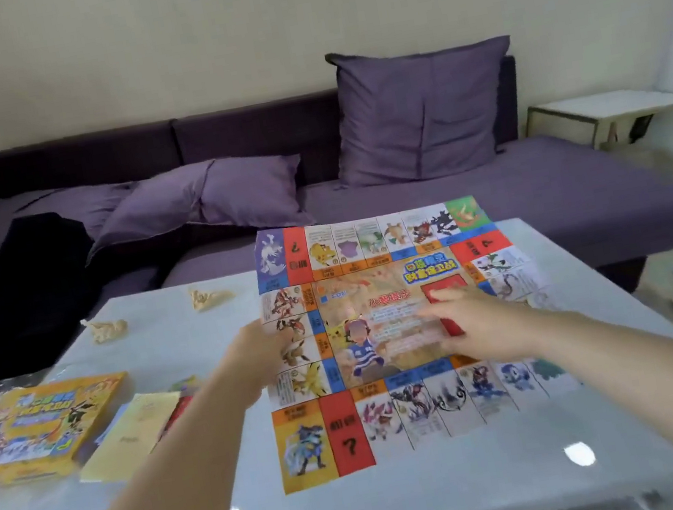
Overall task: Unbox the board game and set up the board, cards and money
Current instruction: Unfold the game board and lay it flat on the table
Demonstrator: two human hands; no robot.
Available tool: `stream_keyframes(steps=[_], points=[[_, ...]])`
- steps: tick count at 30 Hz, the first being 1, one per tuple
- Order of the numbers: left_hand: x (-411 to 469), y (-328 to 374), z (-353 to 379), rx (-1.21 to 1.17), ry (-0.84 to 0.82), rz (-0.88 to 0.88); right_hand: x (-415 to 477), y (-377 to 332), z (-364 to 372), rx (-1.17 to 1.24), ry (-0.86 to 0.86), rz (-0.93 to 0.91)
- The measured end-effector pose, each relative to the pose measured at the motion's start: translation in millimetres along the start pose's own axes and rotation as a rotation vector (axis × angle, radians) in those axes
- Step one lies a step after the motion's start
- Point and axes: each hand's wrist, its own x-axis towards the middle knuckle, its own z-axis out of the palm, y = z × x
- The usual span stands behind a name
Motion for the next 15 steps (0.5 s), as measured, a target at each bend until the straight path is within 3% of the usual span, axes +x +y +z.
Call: stream_keyframes(steps=[4, 8, 10, 12, 15], points=[[34.3, -26.8, 16.4, 0.089, -0.062, -0.09, 24.1, 20.9, 50.6, -0.055, -0.201, 0.062], [53.9, -32.5, 27.1, 0.228, 0.111, -0.014, 40.6, 31.1, 69.3, -0.087, -0.295, 0.106], [54.6, -32.8, 31.0, 0.498, 0.167, 0.081, 48.7, 31.3, 70.7, -0.074, -0.29, 0.113], [52.3, -37.9, 38.2, 0.789, 0.08, 0.184, 57.9, 28.9, 71.5, -0.096, -0.282, 0.11], [46.1, -55.3, 54.3, 1.005, -0.197, 0.194, 68.5, 25.0, 74.4, -0.113, -0.268, 0.112]])
